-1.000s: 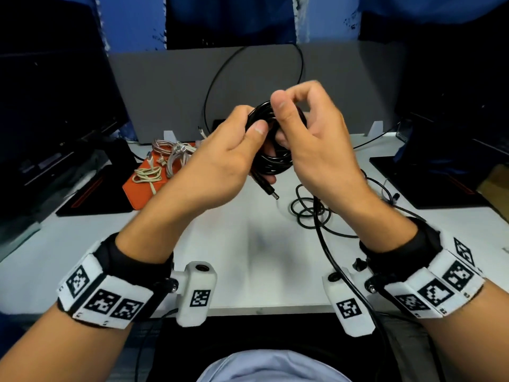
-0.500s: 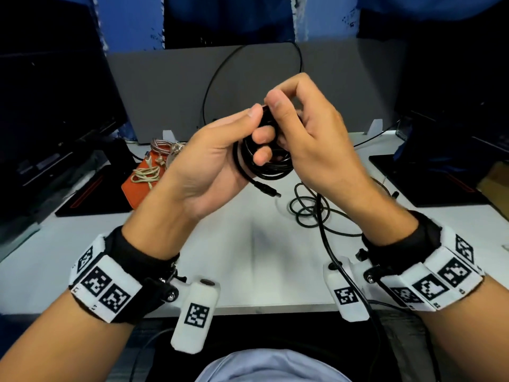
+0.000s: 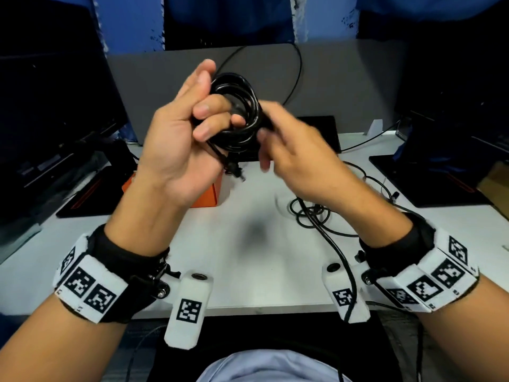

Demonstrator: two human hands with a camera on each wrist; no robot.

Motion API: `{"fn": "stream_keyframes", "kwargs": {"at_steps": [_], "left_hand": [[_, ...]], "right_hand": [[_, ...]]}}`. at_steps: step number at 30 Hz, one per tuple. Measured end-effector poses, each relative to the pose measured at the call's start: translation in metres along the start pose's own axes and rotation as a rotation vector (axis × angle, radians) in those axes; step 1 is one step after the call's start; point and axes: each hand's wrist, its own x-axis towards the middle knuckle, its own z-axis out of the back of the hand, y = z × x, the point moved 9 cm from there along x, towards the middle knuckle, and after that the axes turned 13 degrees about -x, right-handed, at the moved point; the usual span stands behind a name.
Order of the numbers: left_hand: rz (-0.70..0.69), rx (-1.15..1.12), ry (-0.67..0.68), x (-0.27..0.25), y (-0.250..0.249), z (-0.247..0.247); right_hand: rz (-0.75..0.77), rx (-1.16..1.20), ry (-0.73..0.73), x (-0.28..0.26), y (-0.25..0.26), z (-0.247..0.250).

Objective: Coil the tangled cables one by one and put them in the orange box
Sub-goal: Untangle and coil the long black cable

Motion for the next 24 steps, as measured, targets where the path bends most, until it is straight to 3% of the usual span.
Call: {"fn": "stream_keyframes", "kwargs": {"at_steps": [3, 5, 8, 11, 15, 17, 24], "left_hand": [[-0.069, -0.043, -0.062, 0.002, -0.006, 0.009], [-0.132, 0.063, -0.102, 0.001, -0.008, 0.012], [-0.286, 0.513, -0.141, -0.005, -0.012, 0.008], [-0.338, 0.942, -0.102, -0.007, -0.007, -0.003], [-0.329, 1.427, 0.083, -0.011, 0.006, -0.02], [-0.3, 1.508, 0.102, -0.011, 0.009, -0.019], [0.04, 1.007, 0.134, -0.011, 0.022, -0.014]], "right_hand": [[-0.063, -0.07, 0.344, -0.012, -0.001, -0.04], [-0.071, 0.031, 0.428, -0.019, 0.005, -0.05], [-0.08, 0.238, 0.572, -0.029, 0.015, -0.057], [-0.059, 0.325, 0.725, -0.043, 0.028, -0.06], [-0.048, 0.308, 0.529, -0.027, 0.02, -0.024], [-0.029, 0.247, 0.384, -0.018, 0.016, -0.002], [0.042, 0.027, -0.09, -0.006, 0.02, 0.048]]}}
